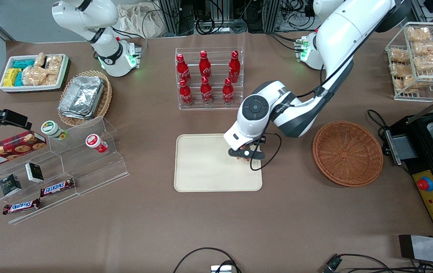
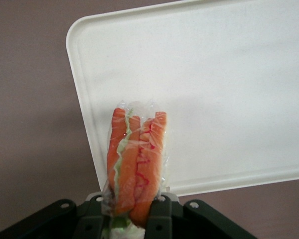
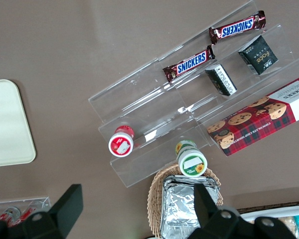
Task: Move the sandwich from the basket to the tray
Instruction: 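Lower the held sandwich onto the cream tray with the left gripper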
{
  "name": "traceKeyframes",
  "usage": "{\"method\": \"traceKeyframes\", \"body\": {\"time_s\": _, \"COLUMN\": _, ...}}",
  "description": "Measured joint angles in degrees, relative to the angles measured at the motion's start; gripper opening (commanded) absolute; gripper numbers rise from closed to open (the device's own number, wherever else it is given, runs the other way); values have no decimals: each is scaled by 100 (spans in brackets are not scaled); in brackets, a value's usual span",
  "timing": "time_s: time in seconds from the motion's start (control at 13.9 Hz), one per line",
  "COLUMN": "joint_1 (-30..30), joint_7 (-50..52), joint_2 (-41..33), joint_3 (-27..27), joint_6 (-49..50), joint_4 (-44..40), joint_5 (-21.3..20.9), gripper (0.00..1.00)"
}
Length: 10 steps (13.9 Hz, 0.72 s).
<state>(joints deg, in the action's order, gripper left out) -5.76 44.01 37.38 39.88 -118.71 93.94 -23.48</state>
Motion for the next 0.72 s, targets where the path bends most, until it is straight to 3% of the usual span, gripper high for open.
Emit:
{"method": "traceKeyframes", "body": {"time_s": 0.36, "joint_1": -19, "joint_7": 310, "joint_2": 426, "joint_3": -16, "joint_6": -170, "joint_4": -10, "joint_5": -564, "gripper": 26}}
{"method": "traceKeyframes", "body": {"time_s": 0.72, "joint_1": -20, "joint_7": 394, "joint_2": 552, "joint_3": -16, "joint_6": -185, "joint_4": -39, "joint_5": -665, "gripper": 27}}
